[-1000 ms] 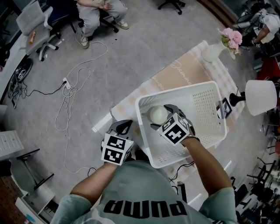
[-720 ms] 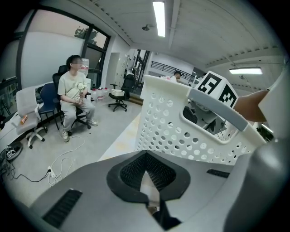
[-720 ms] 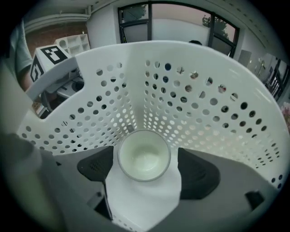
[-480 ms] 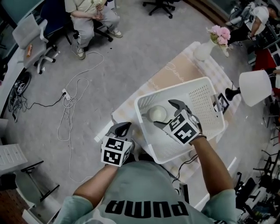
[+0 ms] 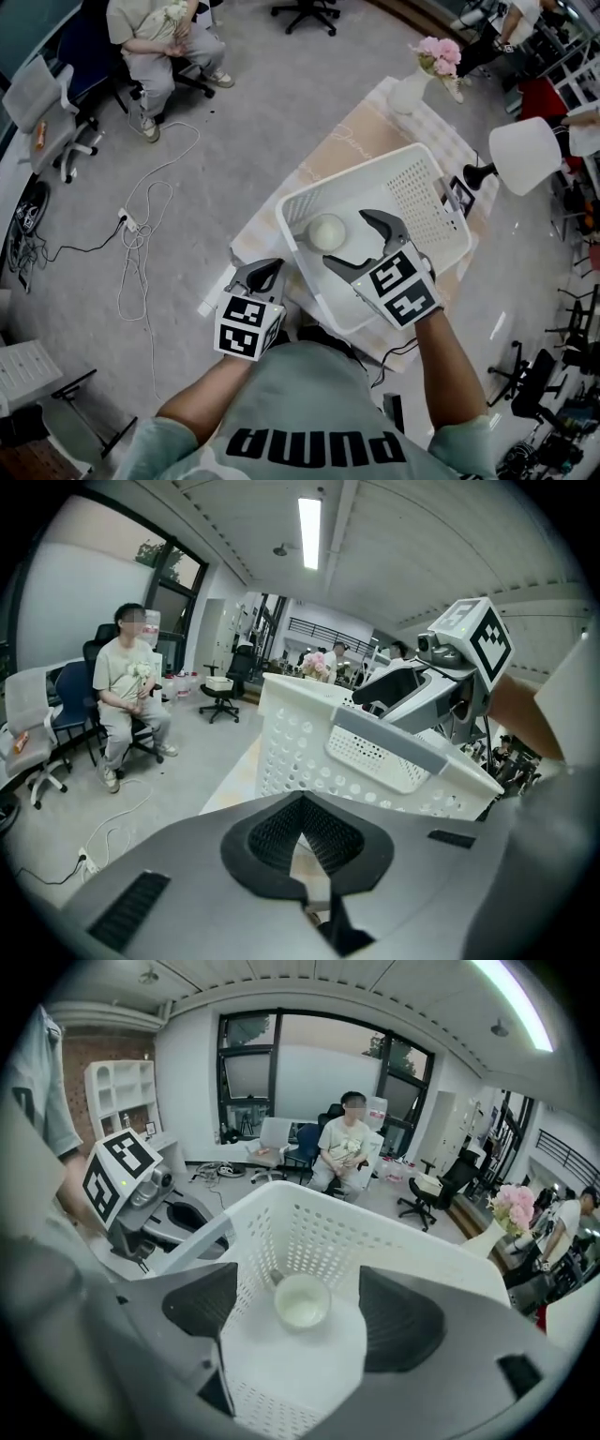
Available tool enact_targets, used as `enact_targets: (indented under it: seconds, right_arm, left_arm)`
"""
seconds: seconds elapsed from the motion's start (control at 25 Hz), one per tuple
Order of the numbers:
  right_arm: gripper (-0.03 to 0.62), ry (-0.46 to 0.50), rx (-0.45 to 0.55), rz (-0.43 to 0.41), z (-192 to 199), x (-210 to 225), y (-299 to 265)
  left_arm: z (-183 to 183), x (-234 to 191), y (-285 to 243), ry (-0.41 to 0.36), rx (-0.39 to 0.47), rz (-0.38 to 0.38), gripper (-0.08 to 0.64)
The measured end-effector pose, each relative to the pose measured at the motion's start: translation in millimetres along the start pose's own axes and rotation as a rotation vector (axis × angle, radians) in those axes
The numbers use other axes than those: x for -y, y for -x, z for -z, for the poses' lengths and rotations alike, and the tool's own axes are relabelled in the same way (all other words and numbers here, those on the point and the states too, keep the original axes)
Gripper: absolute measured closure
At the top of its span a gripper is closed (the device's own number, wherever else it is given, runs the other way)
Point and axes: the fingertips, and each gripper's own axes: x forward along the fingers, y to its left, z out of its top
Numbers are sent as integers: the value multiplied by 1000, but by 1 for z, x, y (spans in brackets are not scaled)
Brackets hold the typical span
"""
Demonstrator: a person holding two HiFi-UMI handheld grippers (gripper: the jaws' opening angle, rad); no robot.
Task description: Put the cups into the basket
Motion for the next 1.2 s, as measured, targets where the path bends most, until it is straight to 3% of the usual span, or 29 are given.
enact_targets:
  seconds: [0.28,0.32,0.4,0.6,0.92,1.2]
  right_arm:
    - [200,-95,101,40,-2,-32,27]
    - [237,-96,109,51,-1,-37,31]
    - [406,-82,122,80,1,-45,39]
    - [562,-61,169,88,7,-62,62]
    - [577,-122,258,96,40,-71,109]
    - [577,-167,260,138,91,-63,146]
  left_arm:
    - [-2,10,8,-25,22,18,555]
    - [-1,11,11,-24,23,14,555]
    - [2,15,16,-22,24,5,555]
    - [11,34,29,-17,25,-24,555]
    - [42,80,45,-30,-8,-54,555]
    - [62,144,39,-56,-24,-6,555]
